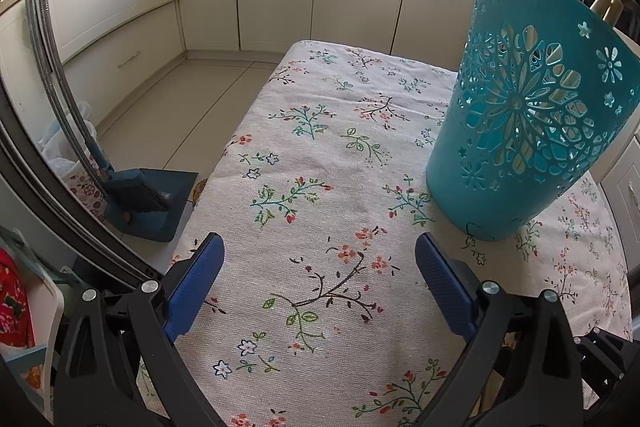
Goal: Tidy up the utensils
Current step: 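Withdraw the right tool from the basket toward the sticks, then grasp one wooden stick from the table with the left tool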
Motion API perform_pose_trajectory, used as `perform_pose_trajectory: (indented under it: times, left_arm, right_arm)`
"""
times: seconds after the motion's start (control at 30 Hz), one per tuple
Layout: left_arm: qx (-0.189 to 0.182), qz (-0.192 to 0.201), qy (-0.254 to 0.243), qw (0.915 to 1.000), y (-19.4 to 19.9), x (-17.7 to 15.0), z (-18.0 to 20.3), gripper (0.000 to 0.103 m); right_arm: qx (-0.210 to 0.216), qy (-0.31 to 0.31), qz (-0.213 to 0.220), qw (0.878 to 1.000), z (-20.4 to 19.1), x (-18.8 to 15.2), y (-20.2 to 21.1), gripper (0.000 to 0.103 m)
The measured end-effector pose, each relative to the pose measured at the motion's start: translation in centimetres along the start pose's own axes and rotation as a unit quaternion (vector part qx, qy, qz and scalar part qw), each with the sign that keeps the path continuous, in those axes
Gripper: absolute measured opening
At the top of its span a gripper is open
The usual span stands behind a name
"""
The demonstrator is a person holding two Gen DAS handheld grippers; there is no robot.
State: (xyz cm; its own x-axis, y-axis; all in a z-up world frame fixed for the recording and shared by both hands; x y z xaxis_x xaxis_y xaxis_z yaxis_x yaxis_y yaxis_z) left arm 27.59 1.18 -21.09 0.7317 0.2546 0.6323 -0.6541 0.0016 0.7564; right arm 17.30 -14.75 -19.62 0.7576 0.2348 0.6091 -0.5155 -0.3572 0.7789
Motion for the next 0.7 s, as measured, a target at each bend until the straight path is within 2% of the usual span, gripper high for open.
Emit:
perform_pose_trajectory:
  times: [0.27,0.4,0.47,0.6,0.7]
  left_arm:
    - [0.001,-0.001,-0.002,1.0,-0.1,0.0,0.1,0.092]
    - [0.001,-0.001,-0.001,1.0,-0.1,0.0,0.1,0.092]
    - [0.001,-0.002,-0.002,1.0,-0.2,0.0,0.1,0.092]
    - [0.0,-0.002,-0.003,1.0,-0.2,0.0,0.1,0.092]
    - [-0.007,-0.006,-0.013,0.9999,-0.2,-0.1,0.5,0.092]
  right_arm:
    - [-0.008,0.02,-0.009,1.0,-0.8,0.5,-0.3,0.027]
    - [-0.007,0.035,-0.014,0.999,-0.2,0.2,0.0,0.018]
    - [-0.016,0.044,-0.017,0.999,0.6,-0.1,0.2,0.012]
    - [-0.043,0.05,-0.027,0.997,2.8,-1.0,1.2,0.012]
    - [-0.063,0.031,-0.03,0.997,5.5,-1.8,2.3,0.012]
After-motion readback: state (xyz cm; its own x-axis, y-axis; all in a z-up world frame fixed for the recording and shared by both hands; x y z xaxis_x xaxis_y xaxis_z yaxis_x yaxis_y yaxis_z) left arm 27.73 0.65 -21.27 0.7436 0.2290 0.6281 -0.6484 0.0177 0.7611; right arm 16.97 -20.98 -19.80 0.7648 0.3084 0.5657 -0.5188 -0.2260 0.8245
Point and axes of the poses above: each gripper's, at about its wrist camera, not at the fingertips, and y roughly against the way its jaws point, z to its right, x to its top, the point moved 1 cm from there along -y, roughly the way its jaws point, and after that the axes turned 9 degrees about y, right-handed, at the moved point
